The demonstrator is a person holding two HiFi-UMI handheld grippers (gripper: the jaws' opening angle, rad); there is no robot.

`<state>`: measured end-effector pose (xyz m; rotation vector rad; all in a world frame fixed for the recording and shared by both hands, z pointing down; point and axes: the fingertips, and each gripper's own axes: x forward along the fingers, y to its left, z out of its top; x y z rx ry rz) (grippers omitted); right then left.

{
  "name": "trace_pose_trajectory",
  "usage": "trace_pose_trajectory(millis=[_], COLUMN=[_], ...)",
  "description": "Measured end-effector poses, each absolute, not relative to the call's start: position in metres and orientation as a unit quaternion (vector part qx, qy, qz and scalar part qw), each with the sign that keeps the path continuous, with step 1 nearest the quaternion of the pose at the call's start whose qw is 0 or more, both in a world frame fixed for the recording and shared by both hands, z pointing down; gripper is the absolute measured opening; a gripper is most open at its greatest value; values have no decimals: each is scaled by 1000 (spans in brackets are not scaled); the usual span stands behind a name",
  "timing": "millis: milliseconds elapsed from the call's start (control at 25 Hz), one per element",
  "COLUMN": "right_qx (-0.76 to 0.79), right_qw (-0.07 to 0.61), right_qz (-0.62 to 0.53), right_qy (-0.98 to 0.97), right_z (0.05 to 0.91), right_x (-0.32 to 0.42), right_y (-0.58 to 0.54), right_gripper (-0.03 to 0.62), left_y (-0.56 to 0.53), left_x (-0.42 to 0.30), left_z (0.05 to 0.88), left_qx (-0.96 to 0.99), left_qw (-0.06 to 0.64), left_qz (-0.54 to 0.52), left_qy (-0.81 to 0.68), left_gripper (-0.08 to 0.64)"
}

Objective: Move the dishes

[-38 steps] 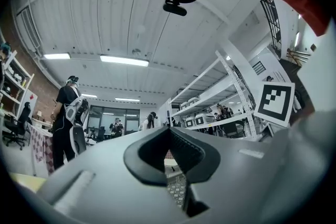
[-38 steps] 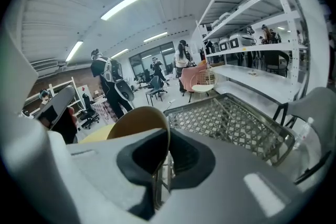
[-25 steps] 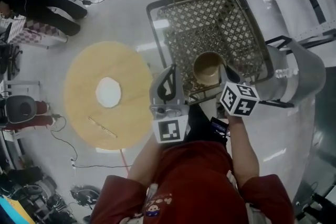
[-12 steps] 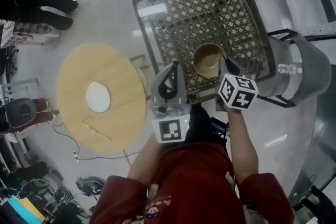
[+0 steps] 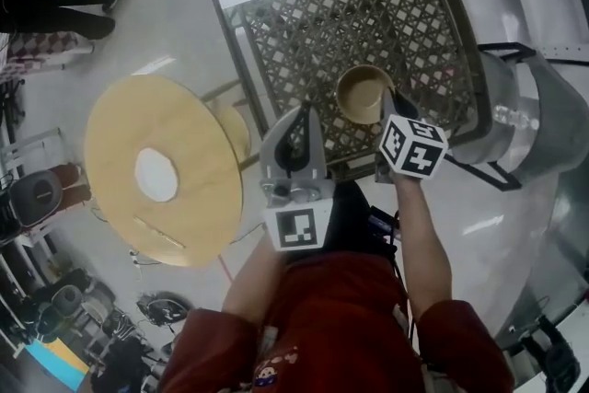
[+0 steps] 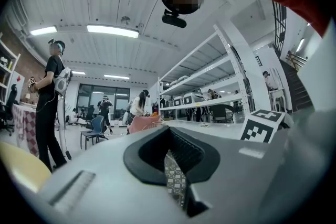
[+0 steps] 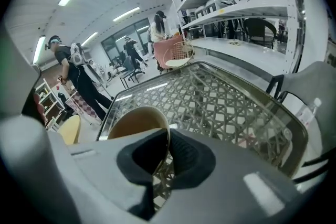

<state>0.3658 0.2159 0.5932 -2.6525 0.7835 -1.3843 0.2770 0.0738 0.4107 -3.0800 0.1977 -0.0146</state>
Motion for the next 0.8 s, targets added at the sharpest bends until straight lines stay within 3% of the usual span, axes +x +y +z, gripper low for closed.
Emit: trace_pose_trajectory(millis=[800], right_qx=[-840], right_qw=[26], right_qz=[-489], right_qy=[235], right_z=[648], right_x=[375], right_y=[221], right_gripper=[18], left_y=[83], left_x=[305], left_z=[446], left_qx=[-998], left_qw=[12], left_qz=[-30], left_qy=[62], left_gripper=[6])
